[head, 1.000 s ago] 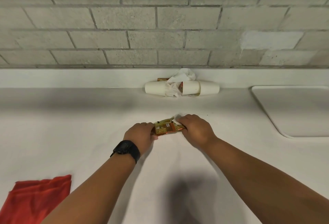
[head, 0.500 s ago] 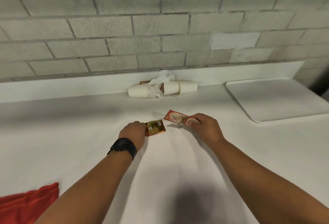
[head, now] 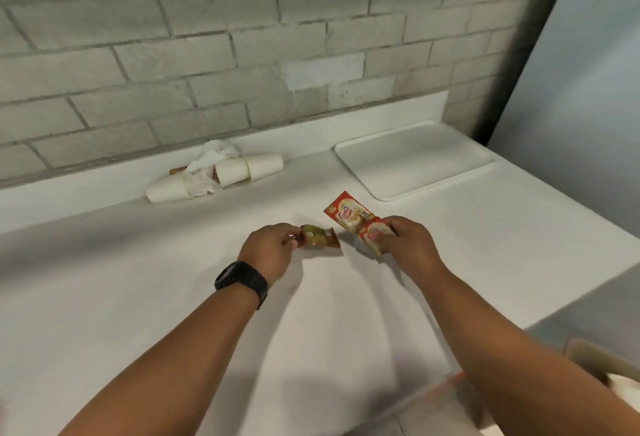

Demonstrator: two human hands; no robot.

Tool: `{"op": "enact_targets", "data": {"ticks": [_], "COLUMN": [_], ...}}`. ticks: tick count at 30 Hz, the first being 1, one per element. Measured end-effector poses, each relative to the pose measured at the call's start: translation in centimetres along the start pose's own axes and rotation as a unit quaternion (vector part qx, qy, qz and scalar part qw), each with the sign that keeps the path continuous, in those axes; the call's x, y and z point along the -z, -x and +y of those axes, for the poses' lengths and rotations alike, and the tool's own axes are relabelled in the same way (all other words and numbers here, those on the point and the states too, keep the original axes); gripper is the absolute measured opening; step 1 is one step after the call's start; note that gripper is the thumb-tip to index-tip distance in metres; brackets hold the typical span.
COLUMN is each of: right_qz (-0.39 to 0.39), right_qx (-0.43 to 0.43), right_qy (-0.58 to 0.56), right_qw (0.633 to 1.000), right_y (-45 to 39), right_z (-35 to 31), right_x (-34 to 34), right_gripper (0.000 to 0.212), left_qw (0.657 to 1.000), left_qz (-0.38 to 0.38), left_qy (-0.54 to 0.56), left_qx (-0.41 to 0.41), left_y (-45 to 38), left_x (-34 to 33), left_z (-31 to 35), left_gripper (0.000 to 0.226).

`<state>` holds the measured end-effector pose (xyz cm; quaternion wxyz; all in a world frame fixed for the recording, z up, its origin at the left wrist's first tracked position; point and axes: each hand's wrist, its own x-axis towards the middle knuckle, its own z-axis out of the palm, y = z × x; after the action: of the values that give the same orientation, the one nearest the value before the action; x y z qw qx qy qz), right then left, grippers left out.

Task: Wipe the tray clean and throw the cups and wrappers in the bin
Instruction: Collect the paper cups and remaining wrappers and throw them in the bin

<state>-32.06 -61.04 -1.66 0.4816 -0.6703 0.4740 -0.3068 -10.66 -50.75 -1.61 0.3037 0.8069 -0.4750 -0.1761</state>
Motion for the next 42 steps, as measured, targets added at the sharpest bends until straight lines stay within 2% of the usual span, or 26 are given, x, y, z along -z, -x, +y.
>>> {"op": "enact_targets", "data": {"ticks": [9, 15, 22, 26, 29, 34, 37, 42], "right_qz": [0.092, 0.166, 0.254, 0.273, 0.268, 0.213, 0.227, 0.198], "right_qx": [-0.043, -0.107, -0.202, -0.277, -0.32, -0.388, -0.402, -0.411], "right_qy": [0.034, 0.019, 0.005, 0.058, 0.065, 0.078, 0.048, 0.055], "right_qw": [0.994, 0.98, 0.946, 0.919, 0.906, 0.894, 0.886, 0.888], "right_y": [3.5, 6.6, 11.2, 13.1, 13.6, 12.5, 11.8, 12.4], "right_z": [7.1, 13.5, 22.1, 28.6, 32.9, 38.4, 40.4, 41.3], "right_x": [16.7, 27.1, 37.3, 40.2, 40.8, 41.3, 42.1, 42.3], "right_gripper": [0.009, 0.008, 0.008, 0.014, 0.017, 0.024, 0.029, 0.028], "left_qw": [0.989, 0.966, 0.91, 0.865, 0.853, 0.846, 0.849, 0.859], "left_qz": [-0.096, -0.165, -0.243, -0.276, -0.308, -0.362, -0.374, -0.397], "left_qy": [-0.012, -0.048, -0.111, -0.173, -0.188, -0.211, -0.222, -0.22], "left_qx": [-0.107, -0.195, -0.318, -0.383, -0.377, -0.331, -0.3, -0.238], "left_y": [1.7, 3.9, 6.6, 8.1, 8.5, 8.1, 7.5, 6.8], "left_x": [-13.2, -22.7, -32.5, -36.9, -39.5, -43.6, -45.5, -48.3], "left_z": [13.9, 22.6, 30.7, 33.3, 34.0, 34.2, 34.2, 33.9], "left_gripper": [0.03, 0.033, 0.035, 0.039, 0.042, 0.037, 0.033, 0.031]}}
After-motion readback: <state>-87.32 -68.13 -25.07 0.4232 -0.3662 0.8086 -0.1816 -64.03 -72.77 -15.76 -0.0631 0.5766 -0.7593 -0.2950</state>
